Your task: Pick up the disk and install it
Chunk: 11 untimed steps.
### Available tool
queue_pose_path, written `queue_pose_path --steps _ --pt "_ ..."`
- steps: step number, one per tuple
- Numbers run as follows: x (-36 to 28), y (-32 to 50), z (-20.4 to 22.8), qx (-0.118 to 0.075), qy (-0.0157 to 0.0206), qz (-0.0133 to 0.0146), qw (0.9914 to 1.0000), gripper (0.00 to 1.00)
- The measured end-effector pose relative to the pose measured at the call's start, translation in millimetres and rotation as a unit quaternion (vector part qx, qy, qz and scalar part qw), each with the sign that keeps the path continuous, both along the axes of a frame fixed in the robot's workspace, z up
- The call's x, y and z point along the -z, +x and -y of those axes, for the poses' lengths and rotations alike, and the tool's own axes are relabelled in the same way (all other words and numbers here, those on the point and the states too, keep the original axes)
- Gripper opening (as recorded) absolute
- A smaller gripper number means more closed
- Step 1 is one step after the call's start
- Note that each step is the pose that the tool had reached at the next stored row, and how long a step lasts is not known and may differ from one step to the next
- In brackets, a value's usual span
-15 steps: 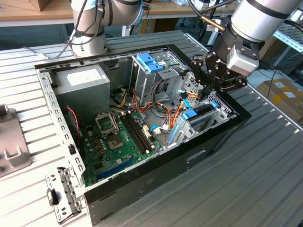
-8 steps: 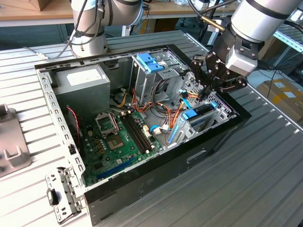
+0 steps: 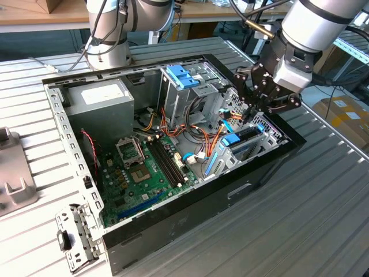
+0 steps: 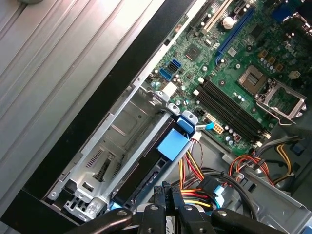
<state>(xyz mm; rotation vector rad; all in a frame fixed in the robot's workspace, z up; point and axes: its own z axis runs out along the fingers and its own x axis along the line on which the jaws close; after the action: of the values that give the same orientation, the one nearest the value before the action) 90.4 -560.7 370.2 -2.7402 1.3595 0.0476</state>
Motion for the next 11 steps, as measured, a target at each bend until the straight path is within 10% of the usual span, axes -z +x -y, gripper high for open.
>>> queue_pose_path --steps 11 --pt "1.3 1.9 0.4 0.028 0.0 0.0 0.9996 0.17"
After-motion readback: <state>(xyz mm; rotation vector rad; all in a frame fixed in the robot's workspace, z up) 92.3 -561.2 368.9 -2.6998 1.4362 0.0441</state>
